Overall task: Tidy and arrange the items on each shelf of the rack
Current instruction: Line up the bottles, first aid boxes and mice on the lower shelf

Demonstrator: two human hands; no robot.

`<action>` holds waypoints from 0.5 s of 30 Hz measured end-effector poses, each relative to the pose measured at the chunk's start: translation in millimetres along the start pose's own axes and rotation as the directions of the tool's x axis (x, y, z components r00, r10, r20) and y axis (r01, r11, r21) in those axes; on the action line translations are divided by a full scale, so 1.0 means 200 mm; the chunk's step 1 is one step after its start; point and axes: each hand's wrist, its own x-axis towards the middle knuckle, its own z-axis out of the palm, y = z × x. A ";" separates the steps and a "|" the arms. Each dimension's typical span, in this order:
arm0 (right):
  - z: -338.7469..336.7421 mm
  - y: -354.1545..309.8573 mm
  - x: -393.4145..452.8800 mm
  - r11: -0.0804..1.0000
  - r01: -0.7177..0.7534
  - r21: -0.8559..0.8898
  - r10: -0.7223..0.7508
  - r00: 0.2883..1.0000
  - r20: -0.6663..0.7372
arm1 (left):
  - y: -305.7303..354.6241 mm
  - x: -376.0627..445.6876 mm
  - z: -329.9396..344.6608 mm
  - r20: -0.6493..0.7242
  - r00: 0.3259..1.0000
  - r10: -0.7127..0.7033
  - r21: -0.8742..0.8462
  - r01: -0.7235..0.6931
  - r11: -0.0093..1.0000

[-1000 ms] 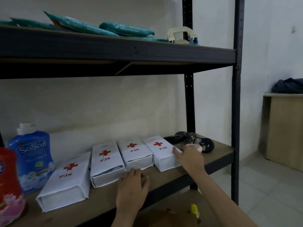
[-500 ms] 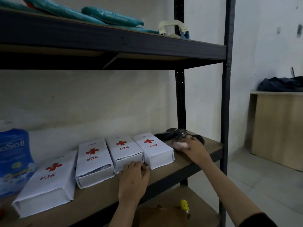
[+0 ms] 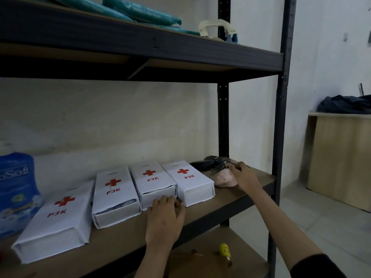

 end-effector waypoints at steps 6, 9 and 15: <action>0.05 -0.02 -0.07 0.896 0.008 -0.444 0.005 1.000 0.026 | 0.00 0.00 -0.01 -0.003 1.000 0.011 0.008 -0.011 1.000; 0.07 -0.05 -0.08 0.858 0.000 -0.513 -0.065 0.992 -0.107 | 0.00 0.00 -0.01 0.006 1.000 0.010 -0.004 -0.009 1.000; 0.00 0.05 0.02 0.909 0.003 -0.416 -0.188 0.896 -0.403 | 0.00 -0.01 -0.01 0.001 1.000 0.007 0.008 -0.007 1.000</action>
